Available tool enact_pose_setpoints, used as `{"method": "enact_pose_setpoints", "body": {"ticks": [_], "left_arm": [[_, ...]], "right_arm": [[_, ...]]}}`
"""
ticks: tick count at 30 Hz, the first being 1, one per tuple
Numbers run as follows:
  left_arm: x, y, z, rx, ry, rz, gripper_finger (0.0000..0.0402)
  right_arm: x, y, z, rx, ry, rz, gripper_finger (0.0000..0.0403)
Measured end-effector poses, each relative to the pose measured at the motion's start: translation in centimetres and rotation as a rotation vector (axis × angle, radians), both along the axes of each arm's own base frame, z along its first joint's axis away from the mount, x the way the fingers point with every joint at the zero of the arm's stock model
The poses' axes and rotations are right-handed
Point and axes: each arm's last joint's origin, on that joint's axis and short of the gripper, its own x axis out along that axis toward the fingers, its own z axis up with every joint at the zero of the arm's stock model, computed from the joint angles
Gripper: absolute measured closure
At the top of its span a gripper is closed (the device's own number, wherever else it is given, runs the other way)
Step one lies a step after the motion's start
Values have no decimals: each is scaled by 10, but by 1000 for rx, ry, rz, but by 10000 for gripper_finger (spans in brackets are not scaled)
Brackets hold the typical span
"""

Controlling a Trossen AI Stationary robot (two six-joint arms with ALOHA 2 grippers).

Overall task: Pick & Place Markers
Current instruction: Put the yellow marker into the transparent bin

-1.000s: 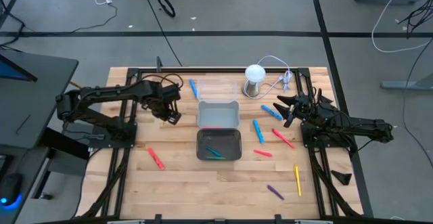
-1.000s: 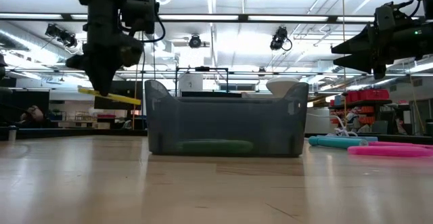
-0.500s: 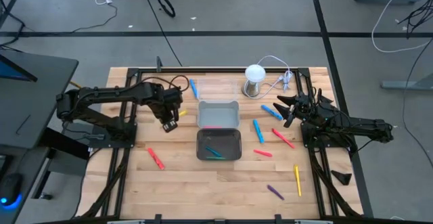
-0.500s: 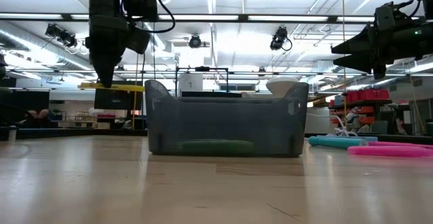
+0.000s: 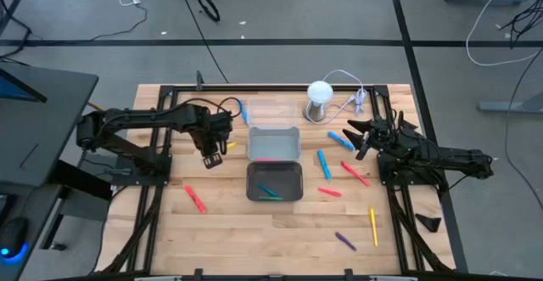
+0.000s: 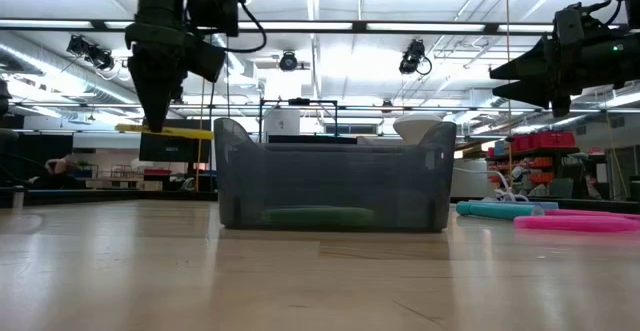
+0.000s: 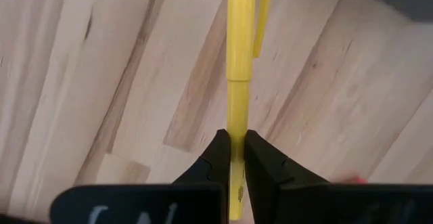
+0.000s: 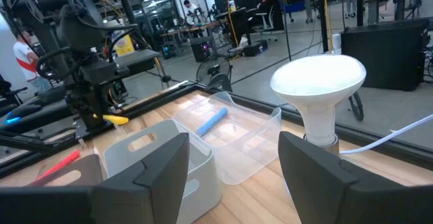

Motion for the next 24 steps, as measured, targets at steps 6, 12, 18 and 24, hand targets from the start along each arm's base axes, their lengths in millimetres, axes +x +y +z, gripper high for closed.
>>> {"method": "enact_pose_setpoints", "body": {"ticks": [6,12,18,24], "left_arm": [[29,8,9,36,10,-75,377],[71,18,18,53,-12,-156,377],[110,28,21,59,-7,-214,377],[144,36,24,61,-1,-254,377]], "right_arm": [[0,0,0,0,0,0,172],[0,0,0,0,0,0,172],[0,0,0,0,0,0,172],[0,0,0,0,0,0,172]]}}
